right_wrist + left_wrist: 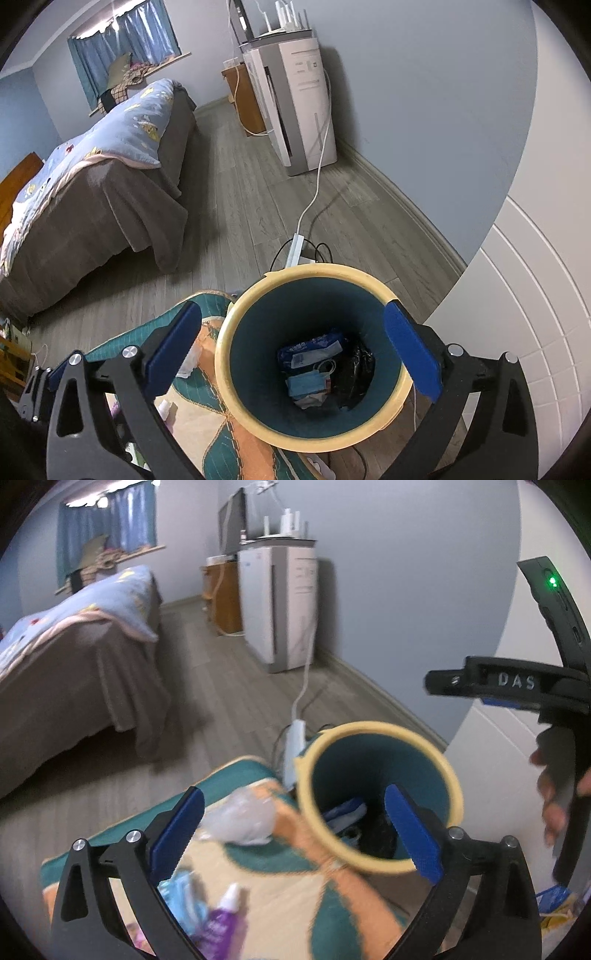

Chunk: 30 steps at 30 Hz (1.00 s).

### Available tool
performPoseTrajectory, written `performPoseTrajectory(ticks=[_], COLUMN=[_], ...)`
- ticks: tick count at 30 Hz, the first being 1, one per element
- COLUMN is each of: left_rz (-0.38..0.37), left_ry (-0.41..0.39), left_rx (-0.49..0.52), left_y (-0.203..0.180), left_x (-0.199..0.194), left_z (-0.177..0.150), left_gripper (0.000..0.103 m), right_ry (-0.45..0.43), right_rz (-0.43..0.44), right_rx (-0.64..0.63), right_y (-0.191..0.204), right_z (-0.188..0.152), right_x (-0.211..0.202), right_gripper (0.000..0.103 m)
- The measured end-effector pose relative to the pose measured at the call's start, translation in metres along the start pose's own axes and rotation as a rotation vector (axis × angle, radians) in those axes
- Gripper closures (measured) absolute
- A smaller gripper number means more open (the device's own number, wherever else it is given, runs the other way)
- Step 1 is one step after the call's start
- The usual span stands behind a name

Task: Collect trash
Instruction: 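Move both tools back over the mat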

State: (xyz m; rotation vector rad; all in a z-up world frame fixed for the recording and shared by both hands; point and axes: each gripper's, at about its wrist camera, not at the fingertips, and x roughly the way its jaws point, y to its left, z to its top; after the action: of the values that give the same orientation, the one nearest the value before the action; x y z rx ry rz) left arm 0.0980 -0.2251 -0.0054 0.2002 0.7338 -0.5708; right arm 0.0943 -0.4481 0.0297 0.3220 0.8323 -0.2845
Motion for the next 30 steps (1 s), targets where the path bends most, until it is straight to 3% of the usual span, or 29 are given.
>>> performPoseTrajectory(ticks=[14, 23, 30], left_rz=[0.191, 0.252, 0.341], left_ry=[0.065, 0.07, 0.075], left_rx=[-0.124, -0.258, -0.265], left_y=[0.098, 0.138, 0.152], left_x=[-0.069, -0.12, -0.123], left_z=[-0.068, -0.11, -0.131], left_gripper=[0.005, 0.005, 0.005], right_ry=[-0.003, -0.009, 0.108], right_rz=[-0.005, 0.017, 0.012], right_rx=[-0.116, -0.243, -0.214], right_y=[0.032, 0.059, 0.078], right_z=[-0.009, -0.025, -0.059], right_x=[-0.005, -0.005, 0.0], right_gripper=[0.006, 0.006, 0.006])
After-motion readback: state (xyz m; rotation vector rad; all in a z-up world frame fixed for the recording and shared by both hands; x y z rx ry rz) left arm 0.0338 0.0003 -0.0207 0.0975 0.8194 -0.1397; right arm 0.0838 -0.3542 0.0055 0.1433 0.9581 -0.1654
